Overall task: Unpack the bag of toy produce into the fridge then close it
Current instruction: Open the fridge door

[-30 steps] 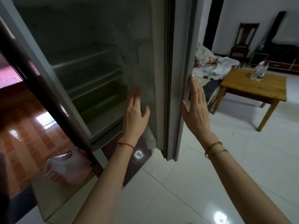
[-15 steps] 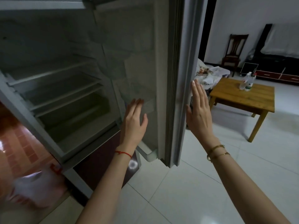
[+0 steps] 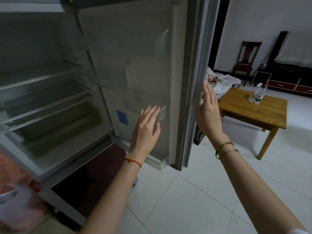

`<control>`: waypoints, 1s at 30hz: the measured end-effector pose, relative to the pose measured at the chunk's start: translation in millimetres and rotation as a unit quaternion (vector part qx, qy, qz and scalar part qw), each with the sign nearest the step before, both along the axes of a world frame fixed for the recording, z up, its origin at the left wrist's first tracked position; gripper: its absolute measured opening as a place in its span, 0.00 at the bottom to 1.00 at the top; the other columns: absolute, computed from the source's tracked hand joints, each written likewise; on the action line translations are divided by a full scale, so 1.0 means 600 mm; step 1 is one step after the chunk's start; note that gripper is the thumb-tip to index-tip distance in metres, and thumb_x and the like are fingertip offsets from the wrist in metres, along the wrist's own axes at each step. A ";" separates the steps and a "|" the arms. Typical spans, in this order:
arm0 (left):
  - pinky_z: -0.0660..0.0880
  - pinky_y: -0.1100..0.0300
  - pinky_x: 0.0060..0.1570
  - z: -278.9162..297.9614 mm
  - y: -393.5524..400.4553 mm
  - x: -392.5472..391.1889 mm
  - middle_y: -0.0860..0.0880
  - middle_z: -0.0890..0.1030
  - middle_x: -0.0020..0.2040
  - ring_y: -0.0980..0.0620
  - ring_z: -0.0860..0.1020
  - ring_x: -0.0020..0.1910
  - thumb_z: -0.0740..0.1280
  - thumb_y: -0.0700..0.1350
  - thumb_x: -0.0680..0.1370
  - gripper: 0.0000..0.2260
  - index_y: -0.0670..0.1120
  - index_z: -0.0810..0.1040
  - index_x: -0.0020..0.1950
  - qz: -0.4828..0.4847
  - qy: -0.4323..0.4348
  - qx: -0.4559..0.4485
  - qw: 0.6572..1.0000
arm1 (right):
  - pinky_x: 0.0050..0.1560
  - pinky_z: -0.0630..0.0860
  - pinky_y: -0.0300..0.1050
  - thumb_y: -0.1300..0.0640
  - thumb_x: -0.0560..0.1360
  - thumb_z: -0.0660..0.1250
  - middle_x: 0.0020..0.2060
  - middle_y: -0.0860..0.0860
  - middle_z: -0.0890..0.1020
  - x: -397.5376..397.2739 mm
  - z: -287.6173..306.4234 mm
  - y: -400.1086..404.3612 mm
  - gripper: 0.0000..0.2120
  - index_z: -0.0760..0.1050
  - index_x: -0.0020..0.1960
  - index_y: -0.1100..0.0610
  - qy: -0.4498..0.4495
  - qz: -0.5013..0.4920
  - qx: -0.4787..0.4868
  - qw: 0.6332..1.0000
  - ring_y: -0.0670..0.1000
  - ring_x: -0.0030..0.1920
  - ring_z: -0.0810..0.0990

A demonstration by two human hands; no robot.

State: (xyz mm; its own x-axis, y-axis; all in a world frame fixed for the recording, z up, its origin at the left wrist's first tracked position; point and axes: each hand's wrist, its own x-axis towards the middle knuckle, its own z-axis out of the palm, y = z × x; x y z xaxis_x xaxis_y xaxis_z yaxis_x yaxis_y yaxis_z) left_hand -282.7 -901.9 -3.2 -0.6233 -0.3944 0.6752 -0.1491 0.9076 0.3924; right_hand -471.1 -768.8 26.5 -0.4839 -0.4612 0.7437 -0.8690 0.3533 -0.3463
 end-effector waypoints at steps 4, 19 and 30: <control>0.49 0.58 0.77 0.001 -0.006 -0.059 0.48 0.68 0.75 0.52 0.61 0.76 0.62 0.39 0.80 0.23 0.43 0.65 0.76 -0.008 -0.014 -0.036 0.999 | 0.79 0.51 0.50 0.54 0.82 0.54 0.79 0.52 0.54 -0.061 0.008 -0.024 0.28 0.48 0.80 0.57 -0.039 -0.013 0.002 0.999 0.50 0.79 0.50; 0.59 0.53 0.75 0.008 -0.066 -0.295 0.47 0.72 0.72 0.49 0.69 0.72 0.62 0.38 0.79 0.24 0.43 0.66 0.75 -0.008 -0.051 -0.121 0.991 | 0.78 0.52 0.48 0.48 0.84 0.48 0.78 0.52 0.59 -0.297 0.026 -0.132 0.26 0.53 0.79 0.56 -0.169 0.063 -0.022 0.983 0.48 0.78 0.55; 0.65 0.54 0.72 0.017 -0.116 -0.434 0.45 0.76 0.69 0.48 0.74 0.67 0.61 0.37 0.77 0.23 0.41 0.70 0.73 0.038 -0.073 -0.158 0.984 | 0.78 0.53 0.52 0.42 0.83 0.45 0.78 0.51 0.59 -0.442 0.031 -0.239 0.28 0.54 0.79 0.55 -0.199 0.099 -0.001 0.975 0.47 0.78 0.56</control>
